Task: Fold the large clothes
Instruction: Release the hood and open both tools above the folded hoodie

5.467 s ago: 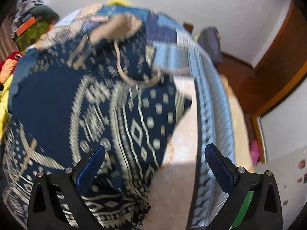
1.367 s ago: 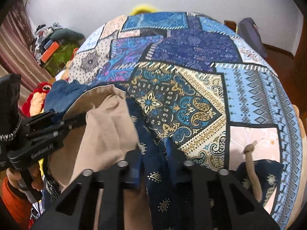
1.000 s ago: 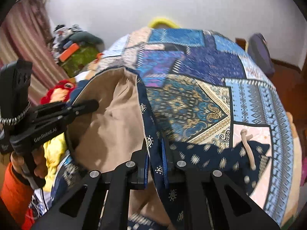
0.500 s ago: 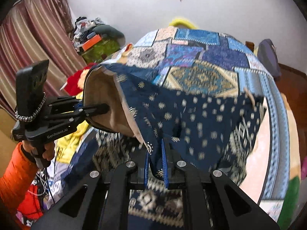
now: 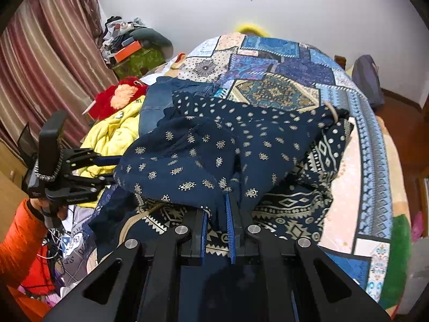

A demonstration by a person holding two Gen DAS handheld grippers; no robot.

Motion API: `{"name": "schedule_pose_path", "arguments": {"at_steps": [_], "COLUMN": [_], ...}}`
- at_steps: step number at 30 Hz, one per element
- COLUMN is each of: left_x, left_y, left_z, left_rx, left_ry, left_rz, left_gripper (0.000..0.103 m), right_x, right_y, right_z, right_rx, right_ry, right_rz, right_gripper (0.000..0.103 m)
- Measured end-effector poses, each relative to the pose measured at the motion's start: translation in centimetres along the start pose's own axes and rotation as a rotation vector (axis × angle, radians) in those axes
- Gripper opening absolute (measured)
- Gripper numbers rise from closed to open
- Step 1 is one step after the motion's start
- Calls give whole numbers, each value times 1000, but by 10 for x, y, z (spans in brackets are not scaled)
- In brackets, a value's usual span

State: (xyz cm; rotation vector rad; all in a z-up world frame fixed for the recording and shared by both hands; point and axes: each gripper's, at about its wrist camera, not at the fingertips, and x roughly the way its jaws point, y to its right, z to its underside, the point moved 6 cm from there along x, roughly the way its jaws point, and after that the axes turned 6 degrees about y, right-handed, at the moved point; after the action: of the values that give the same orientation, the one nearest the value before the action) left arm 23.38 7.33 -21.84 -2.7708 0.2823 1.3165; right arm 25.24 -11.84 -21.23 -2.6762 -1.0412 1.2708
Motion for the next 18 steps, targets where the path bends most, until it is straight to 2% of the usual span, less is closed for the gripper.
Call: {"name": "schedule_pose_path", "arguments": {"at_steps": [5, 9, 12, 14, 18], "left_x": [-17, -17, -2, 15, 54], "left_y": [-20, -31, -30, -25, -12], "left_z": [-18, -33, -35, -33, -21], "left_rx": [-27, -60, -67, -86, -123], "left_ry": [62, 92, 75, 44, -28], "left_rz": [-55, -69, -71, -42, 11], "left_gripper": [47, 49, 49, 49, 49], "right_x": [-13, -26, -34, -34, 0], "right_y": [-1, -5, -6, -3, 11], "right_z": [-6, -14, -21, -26, -22], "right_rx": [-14, -29, -33, -44, -48], "right_ry": [19, 48, 82, 104, 32], "right_rz": [4, -4, -4, 34, 103], "right_gripper": [9, 9, 9, 10, 10]}}
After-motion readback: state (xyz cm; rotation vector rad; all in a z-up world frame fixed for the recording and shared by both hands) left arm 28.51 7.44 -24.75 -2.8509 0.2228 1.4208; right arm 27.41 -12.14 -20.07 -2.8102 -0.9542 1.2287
